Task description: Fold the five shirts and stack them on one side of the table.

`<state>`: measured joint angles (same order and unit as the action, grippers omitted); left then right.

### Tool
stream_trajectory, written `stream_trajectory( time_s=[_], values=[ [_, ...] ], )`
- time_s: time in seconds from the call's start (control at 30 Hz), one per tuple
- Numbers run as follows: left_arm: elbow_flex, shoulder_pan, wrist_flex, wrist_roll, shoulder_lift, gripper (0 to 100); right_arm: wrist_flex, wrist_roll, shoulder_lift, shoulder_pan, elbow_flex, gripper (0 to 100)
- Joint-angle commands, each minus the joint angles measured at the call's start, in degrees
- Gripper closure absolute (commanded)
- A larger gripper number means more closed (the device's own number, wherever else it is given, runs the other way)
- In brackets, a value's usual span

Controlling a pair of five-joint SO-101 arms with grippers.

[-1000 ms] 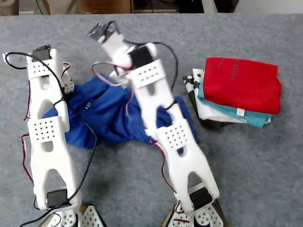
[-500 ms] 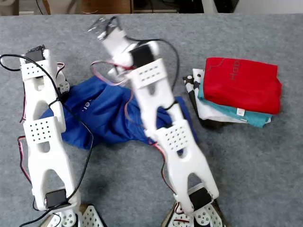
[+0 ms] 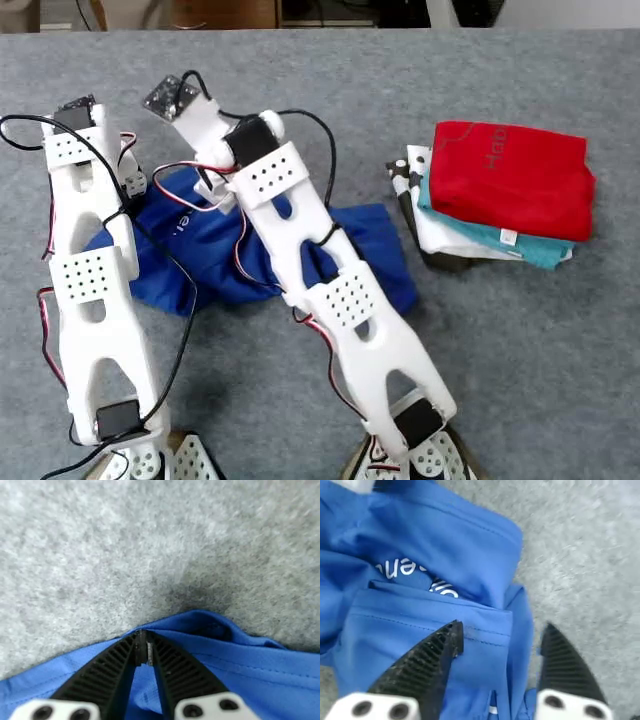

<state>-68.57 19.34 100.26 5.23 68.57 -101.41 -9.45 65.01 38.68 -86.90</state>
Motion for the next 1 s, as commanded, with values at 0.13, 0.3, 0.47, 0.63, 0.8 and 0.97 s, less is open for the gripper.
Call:
stream_trajectory(
  time_s=[0.13, 0.3, 0.47, 0.63, 0.8, 0.97],
  values=[
    [-0.6, 2.9, 0.6, -0.7, 0.3, 98, 0.6, 0.4, 1.9, -1.5, -0.6, 81.8],
    [-0.6, 2.9, 0.6, -0.7, 0.3, 98, 0.4, 0.3, 1.8, -1.7, -1.5, 95.7],
    [-0.6, 2.9, 0.6, -0.7, 0.3, 98, -0.9, -1.7, 1.8, -1.8, -8.4, 96.8],
    [-0.6, 3.0, 0.6, -0.7, 0.3, 98, -0.9, -1.7, -2.9, -3.2, -6.1, 96.9],
    [-0.6, 3.0, 0.6, -0.7, 0.3, 98, -0.7, -2.1, -7.0, -5.1, -2.8, 96.4],
    [-0.6, 3.0, 0.6, -0.7, 0.3, 98, -0.7, -2.1, -6.9, -7.3, -1.9, 96.7]
  ],
)
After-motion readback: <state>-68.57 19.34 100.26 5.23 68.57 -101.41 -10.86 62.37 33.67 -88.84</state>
